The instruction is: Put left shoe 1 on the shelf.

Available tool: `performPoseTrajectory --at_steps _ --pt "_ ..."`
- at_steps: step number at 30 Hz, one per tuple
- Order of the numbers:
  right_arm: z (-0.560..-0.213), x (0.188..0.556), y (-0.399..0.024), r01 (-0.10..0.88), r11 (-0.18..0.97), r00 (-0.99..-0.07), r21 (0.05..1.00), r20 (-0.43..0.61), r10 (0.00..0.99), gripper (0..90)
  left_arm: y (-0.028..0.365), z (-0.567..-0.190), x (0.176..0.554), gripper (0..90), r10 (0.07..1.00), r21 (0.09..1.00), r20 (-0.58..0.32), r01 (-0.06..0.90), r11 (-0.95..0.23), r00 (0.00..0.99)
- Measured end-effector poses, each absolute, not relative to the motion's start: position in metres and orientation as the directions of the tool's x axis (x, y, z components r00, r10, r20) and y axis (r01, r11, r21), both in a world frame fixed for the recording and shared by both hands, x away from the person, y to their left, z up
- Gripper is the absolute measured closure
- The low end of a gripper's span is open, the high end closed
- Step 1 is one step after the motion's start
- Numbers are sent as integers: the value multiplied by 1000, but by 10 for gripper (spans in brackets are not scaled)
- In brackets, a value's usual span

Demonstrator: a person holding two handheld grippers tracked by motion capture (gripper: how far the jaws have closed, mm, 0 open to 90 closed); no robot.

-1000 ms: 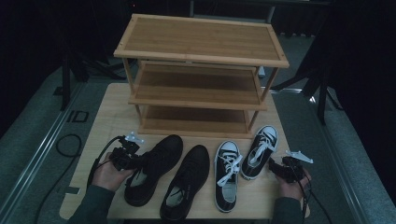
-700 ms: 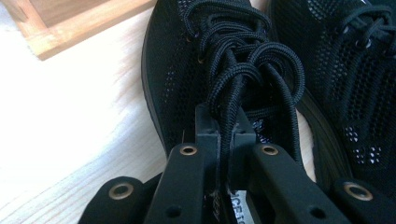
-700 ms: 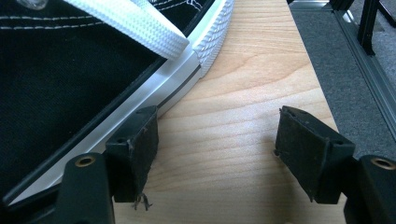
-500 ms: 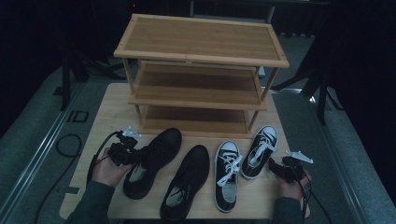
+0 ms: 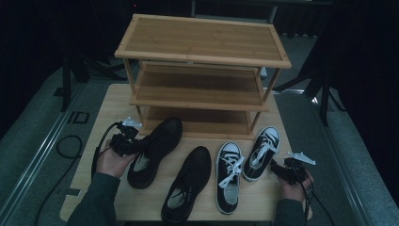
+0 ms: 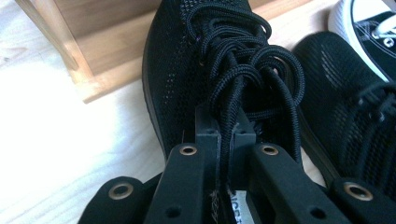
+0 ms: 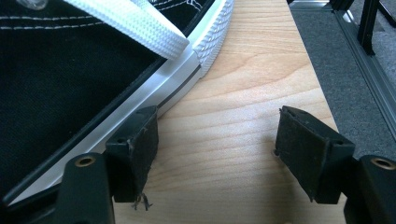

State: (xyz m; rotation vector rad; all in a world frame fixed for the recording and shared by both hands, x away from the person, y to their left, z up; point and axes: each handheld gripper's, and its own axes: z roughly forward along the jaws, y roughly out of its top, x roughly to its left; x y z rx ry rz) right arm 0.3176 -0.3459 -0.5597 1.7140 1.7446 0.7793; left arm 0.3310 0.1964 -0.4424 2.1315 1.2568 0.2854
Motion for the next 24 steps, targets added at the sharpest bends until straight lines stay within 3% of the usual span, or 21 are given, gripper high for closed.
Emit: performPoseTrajectory --at_steps 24 --pt "-560 318 -346 670 11 -20 743 3 1000 296 187 -457 395 866 920 618 -152 761 -196 360"
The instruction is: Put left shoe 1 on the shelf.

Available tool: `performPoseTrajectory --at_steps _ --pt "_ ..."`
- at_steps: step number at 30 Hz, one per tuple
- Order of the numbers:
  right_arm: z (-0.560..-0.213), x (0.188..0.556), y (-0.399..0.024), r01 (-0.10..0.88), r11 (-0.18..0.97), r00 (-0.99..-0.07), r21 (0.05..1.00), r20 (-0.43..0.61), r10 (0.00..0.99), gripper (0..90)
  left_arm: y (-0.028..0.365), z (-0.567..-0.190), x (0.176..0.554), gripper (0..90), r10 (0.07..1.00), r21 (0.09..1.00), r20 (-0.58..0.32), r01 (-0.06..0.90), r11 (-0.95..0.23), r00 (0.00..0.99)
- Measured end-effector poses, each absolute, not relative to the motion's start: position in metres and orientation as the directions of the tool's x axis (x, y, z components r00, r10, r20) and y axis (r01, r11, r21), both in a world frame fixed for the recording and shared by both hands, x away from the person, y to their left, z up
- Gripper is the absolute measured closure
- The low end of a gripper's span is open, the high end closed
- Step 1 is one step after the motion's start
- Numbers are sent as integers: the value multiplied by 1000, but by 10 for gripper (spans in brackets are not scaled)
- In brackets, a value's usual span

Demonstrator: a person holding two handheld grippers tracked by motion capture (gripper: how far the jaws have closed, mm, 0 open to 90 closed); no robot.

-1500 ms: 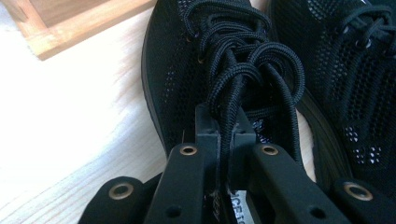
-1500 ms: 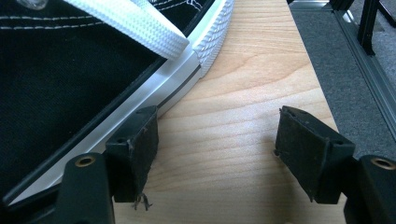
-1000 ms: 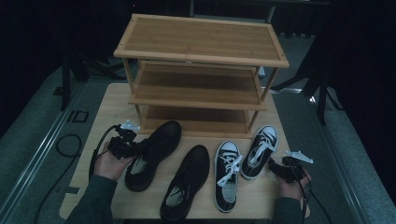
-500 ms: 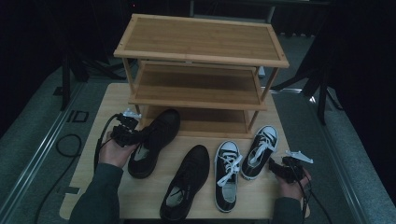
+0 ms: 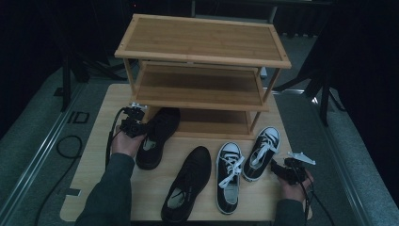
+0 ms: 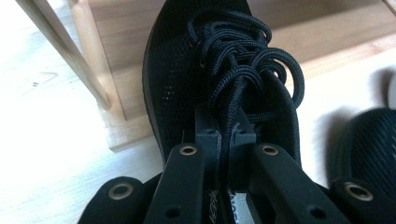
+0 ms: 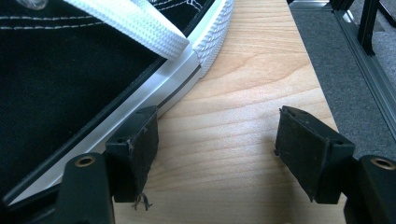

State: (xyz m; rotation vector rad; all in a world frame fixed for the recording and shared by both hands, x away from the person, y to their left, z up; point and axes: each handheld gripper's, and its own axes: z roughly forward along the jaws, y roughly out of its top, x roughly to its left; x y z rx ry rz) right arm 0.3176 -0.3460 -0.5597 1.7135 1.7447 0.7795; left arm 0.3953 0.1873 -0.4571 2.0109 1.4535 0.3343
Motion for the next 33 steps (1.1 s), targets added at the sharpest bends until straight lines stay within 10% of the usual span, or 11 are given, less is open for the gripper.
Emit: performPoseTrajectory --at_steps 33 --pt "-560 318 -346 669 10 -19 743 3 1000 296 187 -473 405 863 980 681 -95 729 -64 174"
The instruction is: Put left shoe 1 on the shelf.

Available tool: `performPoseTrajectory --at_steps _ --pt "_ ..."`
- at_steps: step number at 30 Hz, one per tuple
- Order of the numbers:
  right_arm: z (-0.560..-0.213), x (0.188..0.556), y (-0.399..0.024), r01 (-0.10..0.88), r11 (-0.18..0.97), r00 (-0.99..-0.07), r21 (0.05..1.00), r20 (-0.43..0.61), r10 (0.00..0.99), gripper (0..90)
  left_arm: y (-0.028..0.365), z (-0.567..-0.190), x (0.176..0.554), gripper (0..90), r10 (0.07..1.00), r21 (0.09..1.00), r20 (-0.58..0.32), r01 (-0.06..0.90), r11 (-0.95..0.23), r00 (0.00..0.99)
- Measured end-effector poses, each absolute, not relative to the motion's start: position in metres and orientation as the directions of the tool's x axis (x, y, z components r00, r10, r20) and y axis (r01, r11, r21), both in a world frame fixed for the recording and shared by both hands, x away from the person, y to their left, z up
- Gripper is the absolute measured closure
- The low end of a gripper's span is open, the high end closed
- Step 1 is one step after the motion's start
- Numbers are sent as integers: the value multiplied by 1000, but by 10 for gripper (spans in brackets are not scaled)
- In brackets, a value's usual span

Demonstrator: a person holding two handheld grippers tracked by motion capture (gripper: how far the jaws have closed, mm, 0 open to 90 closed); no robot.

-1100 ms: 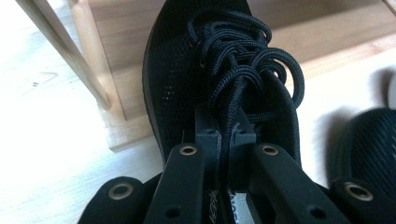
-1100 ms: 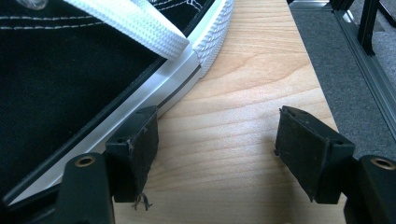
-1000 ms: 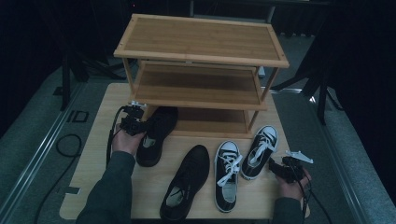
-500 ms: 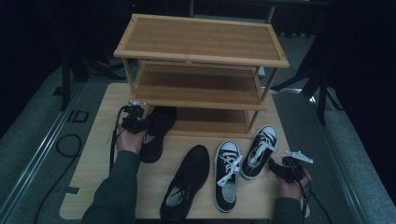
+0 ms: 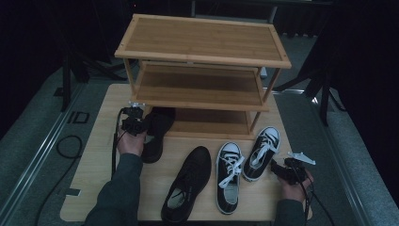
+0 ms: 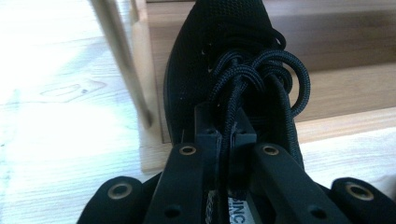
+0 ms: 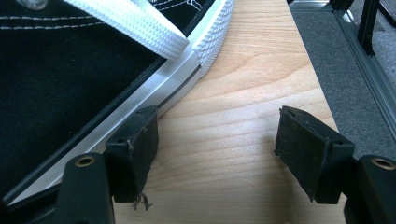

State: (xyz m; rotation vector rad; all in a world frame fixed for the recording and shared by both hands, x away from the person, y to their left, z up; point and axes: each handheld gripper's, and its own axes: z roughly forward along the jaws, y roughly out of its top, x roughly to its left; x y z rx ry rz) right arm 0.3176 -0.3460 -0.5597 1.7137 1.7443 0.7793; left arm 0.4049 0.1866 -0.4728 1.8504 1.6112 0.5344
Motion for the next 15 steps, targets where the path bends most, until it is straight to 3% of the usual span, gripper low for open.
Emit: performPoseTrajectory --at_steps 4,10,15 --pt "-560 318 -346 670 11 -20 743 3 1000 296 188 -474 403 850 980 689 -98 722 -58 173" --pt "-560 318 -346 670 10 -19 743 3 1000 296 188 -473 399 677 967 693 -84 711 -117 242" --pt "-560 318 -346 670 11 -19 743 3 1000 296 194 -468 391 622 960 701 -82 701 -134 266"
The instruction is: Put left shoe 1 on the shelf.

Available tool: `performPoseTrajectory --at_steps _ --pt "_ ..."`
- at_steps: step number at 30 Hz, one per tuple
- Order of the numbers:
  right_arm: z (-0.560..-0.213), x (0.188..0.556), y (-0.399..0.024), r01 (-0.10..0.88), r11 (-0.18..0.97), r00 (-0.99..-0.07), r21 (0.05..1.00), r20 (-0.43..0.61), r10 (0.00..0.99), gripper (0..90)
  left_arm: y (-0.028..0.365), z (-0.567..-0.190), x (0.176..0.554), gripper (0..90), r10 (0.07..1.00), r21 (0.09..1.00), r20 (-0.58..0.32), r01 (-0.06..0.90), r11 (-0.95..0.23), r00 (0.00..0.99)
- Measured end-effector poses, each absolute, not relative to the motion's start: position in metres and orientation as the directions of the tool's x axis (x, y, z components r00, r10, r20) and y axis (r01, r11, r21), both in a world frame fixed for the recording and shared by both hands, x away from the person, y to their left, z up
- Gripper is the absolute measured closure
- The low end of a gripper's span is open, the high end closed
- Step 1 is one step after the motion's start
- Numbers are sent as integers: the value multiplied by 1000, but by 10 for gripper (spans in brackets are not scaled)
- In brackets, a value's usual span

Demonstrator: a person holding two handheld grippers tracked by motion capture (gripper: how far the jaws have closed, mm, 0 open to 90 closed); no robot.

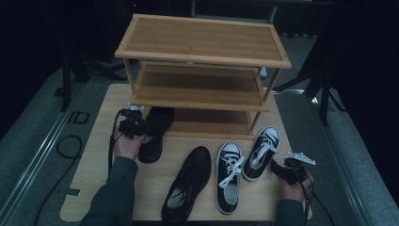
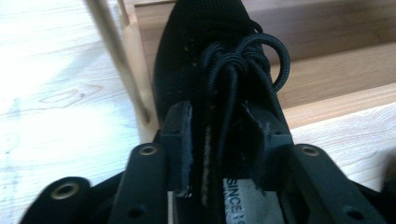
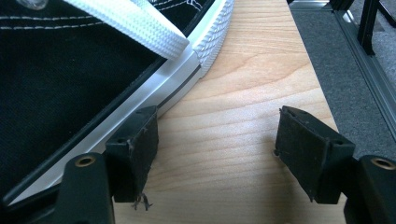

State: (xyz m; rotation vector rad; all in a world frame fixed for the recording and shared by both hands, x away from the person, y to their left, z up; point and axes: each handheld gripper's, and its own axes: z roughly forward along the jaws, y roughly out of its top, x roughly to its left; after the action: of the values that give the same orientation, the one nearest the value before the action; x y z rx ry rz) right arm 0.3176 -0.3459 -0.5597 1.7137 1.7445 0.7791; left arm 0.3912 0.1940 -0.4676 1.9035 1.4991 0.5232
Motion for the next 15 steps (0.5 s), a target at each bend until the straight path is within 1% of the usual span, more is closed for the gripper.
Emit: performPoseTrajectory --at_steps 4,10,15 --pt "-560 318 -346 670 10 -19 742 4 1000 296 199 -463 386 601 944 707 -108 692 -147 311" --pt "-560 318 -346 670 10 -19 743 3 1000 296 205 -459 376 600 925 696 -105 691 -194 366" --pt "-560 318 -346 670 10 -19 743 4 1000 296 212 -455 369 655 915 709 -131 682 -182 381"
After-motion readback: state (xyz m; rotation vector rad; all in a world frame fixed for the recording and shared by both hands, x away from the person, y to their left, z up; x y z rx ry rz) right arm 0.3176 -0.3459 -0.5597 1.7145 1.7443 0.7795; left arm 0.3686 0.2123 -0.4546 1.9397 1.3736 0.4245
